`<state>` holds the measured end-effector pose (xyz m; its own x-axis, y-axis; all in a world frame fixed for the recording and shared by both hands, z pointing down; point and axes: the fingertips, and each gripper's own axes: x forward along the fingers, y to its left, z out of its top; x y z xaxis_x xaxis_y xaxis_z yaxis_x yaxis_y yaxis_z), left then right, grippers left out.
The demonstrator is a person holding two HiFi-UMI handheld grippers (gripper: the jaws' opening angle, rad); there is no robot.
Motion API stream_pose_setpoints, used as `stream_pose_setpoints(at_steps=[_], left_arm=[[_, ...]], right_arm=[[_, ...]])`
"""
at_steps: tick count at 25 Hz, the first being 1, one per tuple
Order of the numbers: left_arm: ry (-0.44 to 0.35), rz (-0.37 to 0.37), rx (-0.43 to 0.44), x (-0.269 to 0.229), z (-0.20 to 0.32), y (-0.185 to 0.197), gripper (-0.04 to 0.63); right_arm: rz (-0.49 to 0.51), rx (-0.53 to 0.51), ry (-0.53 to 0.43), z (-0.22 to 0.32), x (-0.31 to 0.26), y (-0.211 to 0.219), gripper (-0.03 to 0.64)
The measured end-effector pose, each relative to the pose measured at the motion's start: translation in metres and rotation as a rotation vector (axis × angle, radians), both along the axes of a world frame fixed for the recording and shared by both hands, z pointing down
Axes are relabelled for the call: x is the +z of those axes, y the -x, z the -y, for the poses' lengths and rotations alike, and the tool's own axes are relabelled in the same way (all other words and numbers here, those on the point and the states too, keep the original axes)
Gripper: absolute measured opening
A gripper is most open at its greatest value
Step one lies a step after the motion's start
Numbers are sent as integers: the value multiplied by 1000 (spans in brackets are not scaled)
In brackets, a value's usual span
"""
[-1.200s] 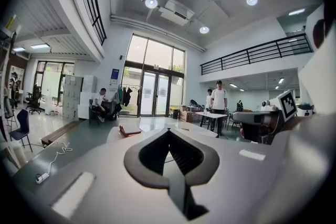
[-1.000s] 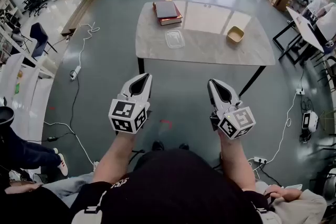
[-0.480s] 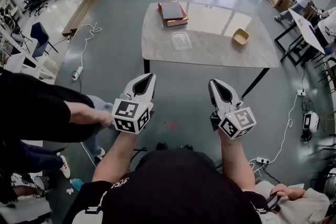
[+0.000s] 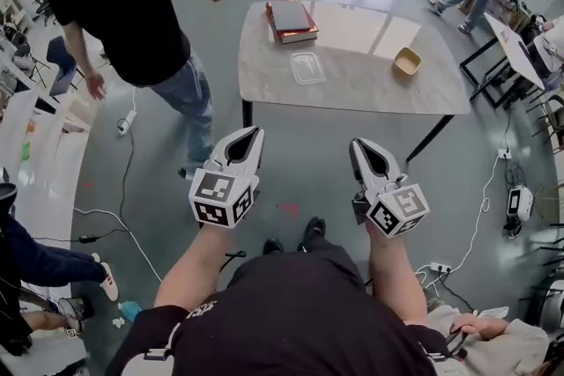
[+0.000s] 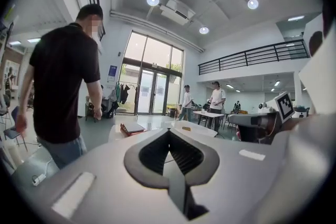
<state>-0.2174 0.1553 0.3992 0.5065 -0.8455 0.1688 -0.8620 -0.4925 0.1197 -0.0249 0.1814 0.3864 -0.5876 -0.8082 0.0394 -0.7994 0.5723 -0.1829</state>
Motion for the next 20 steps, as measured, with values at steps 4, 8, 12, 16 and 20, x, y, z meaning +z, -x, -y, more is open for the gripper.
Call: stream_pose_setpoints(at_steps=[4,8,12,16,20], left_arm=[[20,11,-15,9,25,1,2],[38,20,-30,17,58,-9,2],[63,27,-45,20,95,-23,2],[76,30,-58,18,131,-44,2],[86,34,-75,19,161,-69,3]], right_arm=[[6,-19,15,28,7,1,14],[16,-34,18,61,13,-9,14],[25,-47,29,101,16,-26,14],[40,-64,40,139,16,-46,14],[55,-84,43,169,17,-69,14]])
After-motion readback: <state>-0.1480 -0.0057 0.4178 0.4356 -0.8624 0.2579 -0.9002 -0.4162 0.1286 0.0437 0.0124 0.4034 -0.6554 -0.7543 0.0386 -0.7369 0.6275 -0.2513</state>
